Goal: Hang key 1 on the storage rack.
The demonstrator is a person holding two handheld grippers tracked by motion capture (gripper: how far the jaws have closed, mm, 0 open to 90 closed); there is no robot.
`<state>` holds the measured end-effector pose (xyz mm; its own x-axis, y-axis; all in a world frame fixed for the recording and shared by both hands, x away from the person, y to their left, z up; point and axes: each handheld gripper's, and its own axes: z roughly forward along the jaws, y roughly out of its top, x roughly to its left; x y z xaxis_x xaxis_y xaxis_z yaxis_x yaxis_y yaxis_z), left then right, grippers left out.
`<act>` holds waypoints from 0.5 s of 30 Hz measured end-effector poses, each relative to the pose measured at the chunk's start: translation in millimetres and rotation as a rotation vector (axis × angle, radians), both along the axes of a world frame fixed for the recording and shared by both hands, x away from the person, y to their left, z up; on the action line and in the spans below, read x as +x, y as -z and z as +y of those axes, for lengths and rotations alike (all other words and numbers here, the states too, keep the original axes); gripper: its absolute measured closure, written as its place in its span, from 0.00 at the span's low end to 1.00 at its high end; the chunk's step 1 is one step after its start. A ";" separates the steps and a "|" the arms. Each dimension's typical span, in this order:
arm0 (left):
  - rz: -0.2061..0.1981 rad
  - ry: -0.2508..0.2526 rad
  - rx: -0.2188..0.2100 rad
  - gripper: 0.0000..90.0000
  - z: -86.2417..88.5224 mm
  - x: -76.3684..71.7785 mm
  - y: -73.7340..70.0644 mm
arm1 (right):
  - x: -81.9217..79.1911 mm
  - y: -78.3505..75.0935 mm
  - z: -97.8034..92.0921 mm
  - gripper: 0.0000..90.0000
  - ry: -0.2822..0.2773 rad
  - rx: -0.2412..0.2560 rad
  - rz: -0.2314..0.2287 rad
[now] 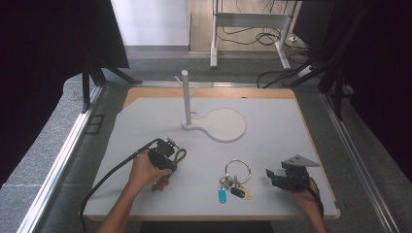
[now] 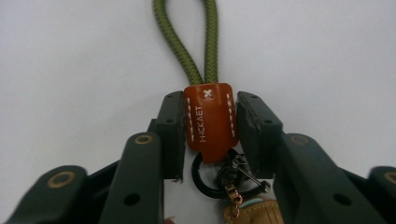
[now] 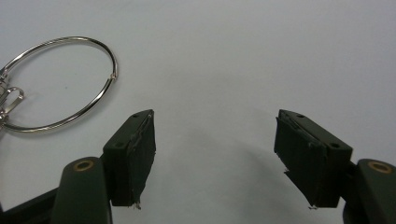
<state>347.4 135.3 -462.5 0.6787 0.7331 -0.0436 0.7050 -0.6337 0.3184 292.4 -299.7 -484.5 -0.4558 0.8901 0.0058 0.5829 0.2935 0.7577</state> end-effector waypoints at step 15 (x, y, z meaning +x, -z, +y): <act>-0.080 0.002 -0.148 0.75 20.2 -6.6 -35.2 | -1.3 -4.2 -3.5 0.33 0.005 0.028 -0.009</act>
<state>340.8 155.5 -427.3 0.6855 0.7216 -0.0970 0.6726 -0.5766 0.4638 291.1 -303.2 -480.3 -0.4510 0.8921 0.0270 0.5777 0.2688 0.7707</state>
